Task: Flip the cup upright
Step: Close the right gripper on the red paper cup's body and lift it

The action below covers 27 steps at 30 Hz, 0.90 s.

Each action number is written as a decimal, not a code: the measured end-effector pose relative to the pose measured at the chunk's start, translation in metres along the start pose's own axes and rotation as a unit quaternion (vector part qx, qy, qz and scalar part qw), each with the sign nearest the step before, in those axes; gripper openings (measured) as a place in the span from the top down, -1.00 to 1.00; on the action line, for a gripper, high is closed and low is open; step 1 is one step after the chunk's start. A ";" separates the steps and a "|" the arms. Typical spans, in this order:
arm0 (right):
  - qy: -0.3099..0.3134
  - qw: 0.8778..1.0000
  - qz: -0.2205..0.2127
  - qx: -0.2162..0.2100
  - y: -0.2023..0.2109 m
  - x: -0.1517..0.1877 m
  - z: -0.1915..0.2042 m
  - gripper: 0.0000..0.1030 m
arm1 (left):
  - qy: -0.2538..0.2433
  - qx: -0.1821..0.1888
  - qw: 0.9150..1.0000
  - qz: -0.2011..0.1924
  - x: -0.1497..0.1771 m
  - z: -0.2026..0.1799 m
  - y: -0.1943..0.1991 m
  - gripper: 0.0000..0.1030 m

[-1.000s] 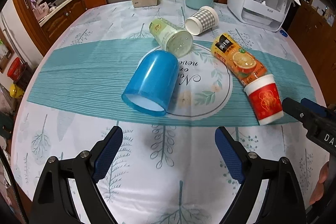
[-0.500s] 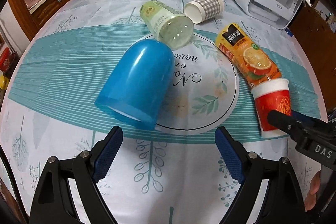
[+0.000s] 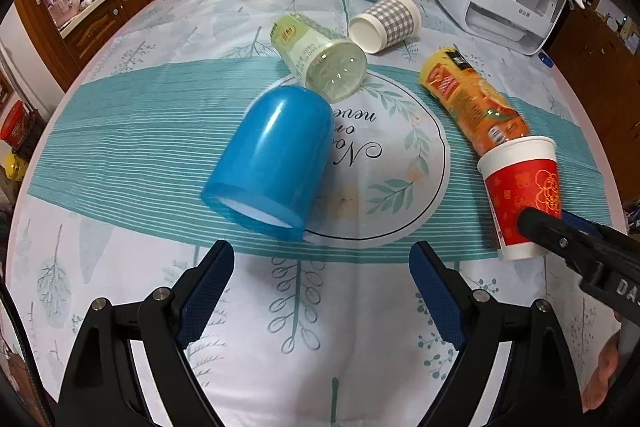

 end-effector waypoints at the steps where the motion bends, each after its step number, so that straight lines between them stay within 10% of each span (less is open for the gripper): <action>1: 0.003 1.000 -0.004 -0.002 0.005 0.002 0.003 -0.05 | 0.001 0.001 1.000 -0.001 0.001 0.002 0.004 -0.71; 27: -0.032 0.997 0.037 -0.056 0.013 0.090 0.063 -0.06 | 0.015 0.015 1.000 -0.001 0.077 0.049 0.065 -0.71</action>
Point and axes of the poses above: each gripper's, at about its wrist camera, not at the fingertips, and y roughly against the way its jaws point, z to its left, x to its underside, the point moved 3 cm from there along -y, roughly the way its jaws point, and after that the axes turned 8 degrees about y, right-handed, at the moved point
